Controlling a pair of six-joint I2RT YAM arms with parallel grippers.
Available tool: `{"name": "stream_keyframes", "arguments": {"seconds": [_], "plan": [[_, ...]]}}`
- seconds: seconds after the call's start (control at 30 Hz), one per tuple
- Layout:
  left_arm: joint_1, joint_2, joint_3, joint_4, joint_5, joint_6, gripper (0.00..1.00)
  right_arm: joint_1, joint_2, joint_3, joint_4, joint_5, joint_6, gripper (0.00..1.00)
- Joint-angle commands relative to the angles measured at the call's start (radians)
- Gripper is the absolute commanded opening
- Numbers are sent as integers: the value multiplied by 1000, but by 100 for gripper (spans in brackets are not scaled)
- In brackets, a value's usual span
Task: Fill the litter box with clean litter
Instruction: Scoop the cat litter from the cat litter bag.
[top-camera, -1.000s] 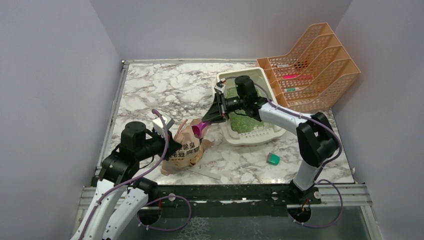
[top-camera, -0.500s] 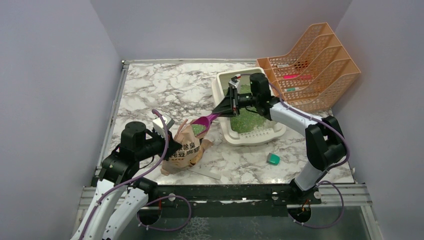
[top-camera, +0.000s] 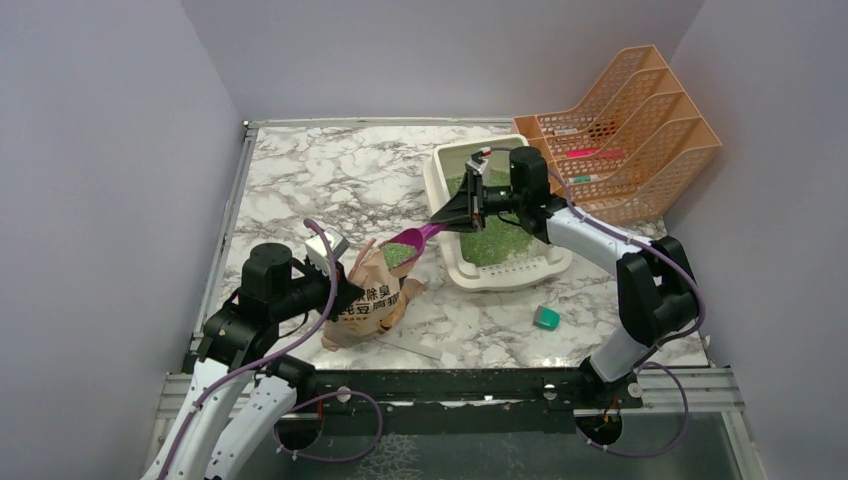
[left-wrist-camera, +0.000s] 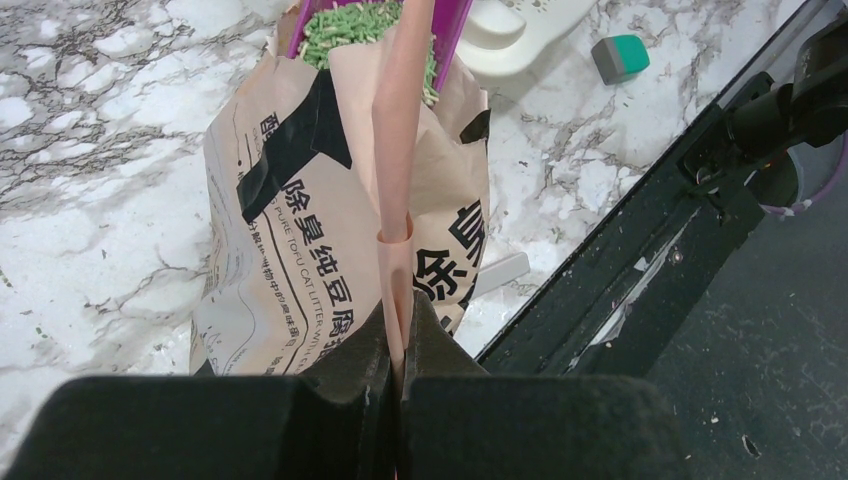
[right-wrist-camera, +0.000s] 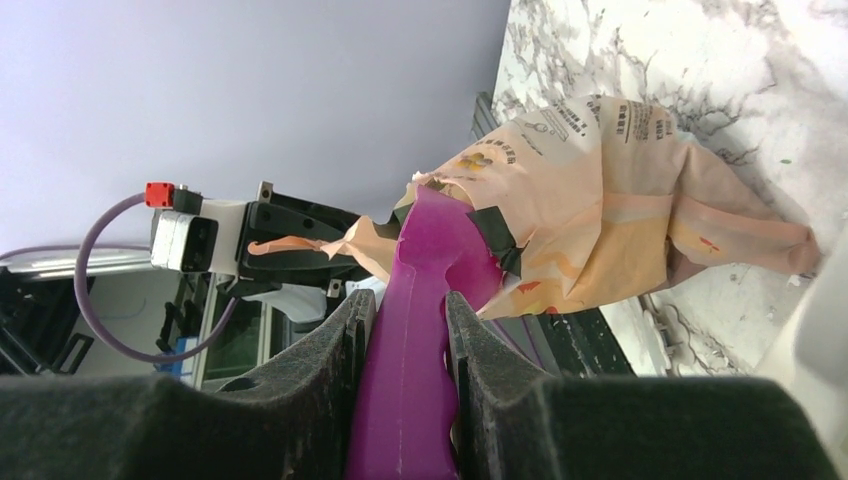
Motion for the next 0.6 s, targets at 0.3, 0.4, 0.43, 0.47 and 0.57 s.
{"name": "stream_keyframes", "arguments": {"seconds": [0.3, 0.4, 0.43, 0.47, 0.57], "plan": [[3, 1, -7, -18, 28, 8, 0, -23, 0, -57, 205, -89, 114, 1], [4, 5, -7, -16, 29, 8, 0, -16, -3, -72, 205, -89, 114, 1], [4, 5, -7, -16, 29, 8, 0, -18, -3, -74, 199, -90, 105, 1], [4, 3, -6, -17, 29, 9, 0, -19, -3, -70, 185, -89, 95, 1], [4, 2, -7, -17, 29, 9, 0, -19, -2, -68, 171, -90, 89, 1]]}}
